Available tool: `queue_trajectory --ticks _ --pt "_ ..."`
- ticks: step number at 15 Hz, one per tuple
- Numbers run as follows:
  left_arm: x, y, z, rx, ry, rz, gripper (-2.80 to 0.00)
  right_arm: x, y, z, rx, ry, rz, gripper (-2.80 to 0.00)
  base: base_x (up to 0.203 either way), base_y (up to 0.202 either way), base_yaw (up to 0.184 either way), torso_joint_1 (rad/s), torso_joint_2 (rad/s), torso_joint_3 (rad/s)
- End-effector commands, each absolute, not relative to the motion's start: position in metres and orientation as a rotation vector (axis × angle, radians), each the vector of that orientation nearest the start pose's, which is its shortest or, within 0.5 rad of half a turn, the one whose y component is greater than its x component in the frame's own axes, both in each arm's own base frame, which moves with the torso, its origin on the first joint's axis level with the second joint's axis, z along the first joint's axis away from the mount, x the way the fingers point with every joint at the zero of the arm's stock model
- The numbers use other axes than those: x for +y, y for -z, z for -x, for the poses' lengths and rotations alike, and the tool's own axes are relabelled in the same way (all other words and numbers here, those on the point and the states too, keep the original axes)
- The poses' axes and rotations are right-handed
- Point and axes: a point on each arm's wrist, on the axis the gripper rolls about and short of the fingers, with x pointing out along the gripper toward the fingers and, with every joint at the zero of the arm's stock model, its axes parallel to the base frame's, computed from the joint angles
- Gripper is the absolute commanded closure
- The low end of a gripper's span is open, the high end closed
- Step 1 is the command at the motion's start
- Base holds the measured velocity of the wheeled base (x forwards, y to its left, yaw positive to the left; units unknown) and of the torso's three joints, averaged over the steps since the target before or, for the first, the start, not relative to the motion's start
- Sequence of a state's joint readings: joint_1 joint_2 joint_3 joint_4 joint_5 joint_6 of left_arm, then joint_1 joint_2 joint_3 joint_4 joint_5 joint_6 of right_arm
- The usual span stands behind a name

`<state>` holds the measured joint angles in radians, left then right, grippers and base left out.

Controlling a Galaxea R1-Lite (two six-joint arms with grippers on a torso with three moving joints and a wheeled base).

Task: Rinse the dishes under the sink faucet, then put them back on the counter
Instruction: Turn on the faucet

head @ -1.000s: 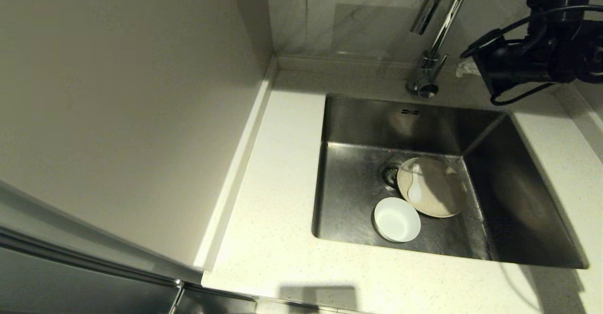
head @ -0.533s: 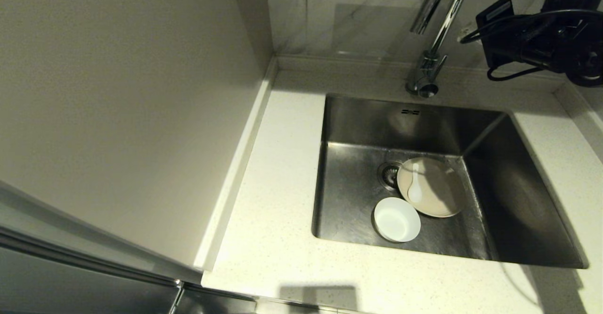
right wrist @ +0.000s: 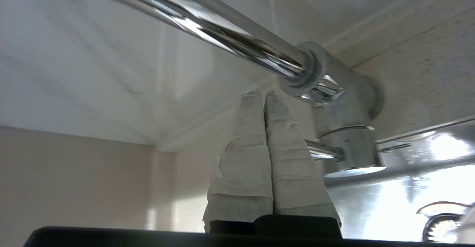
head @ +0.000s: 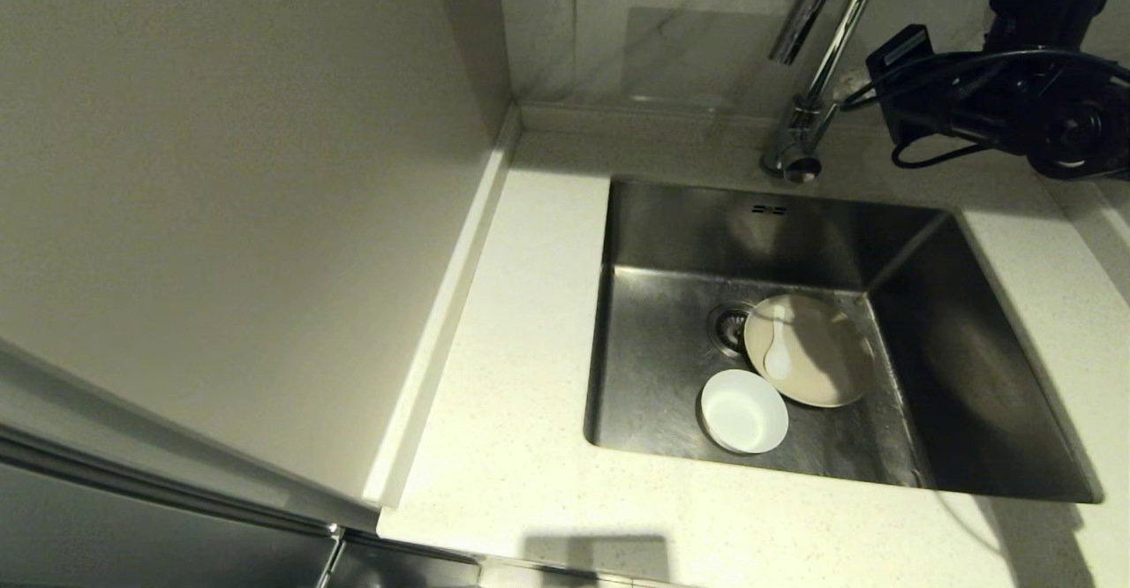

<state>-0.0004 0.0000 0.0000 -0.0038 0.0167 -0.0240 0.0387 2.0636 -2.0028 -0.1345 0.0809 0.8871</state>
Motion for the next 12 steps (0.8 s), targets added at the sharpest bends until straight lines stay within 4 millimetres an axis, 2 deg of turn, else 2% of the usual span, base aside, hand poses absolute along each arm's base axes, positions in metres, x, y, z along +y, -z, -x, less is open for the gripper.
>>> queue_trajectory --ticks 1,12 --pt "0.0 -0.076 0.023 -0.008 -0.017 0.025 0.0 0.015 -0.33 -0.428 -0.007 -0.131 -0.853 0.0 0.0 0.0 0.0 0.0 0.0 0.0" --pt "0.0 -0.076 0.023 -0.008 -0.017 0.025 0.0 0.017 -0.317 -0.439 0.036 -0.207 -0.79 0.0 0.0 0.0 0.0 0.0 0.0 0.0"
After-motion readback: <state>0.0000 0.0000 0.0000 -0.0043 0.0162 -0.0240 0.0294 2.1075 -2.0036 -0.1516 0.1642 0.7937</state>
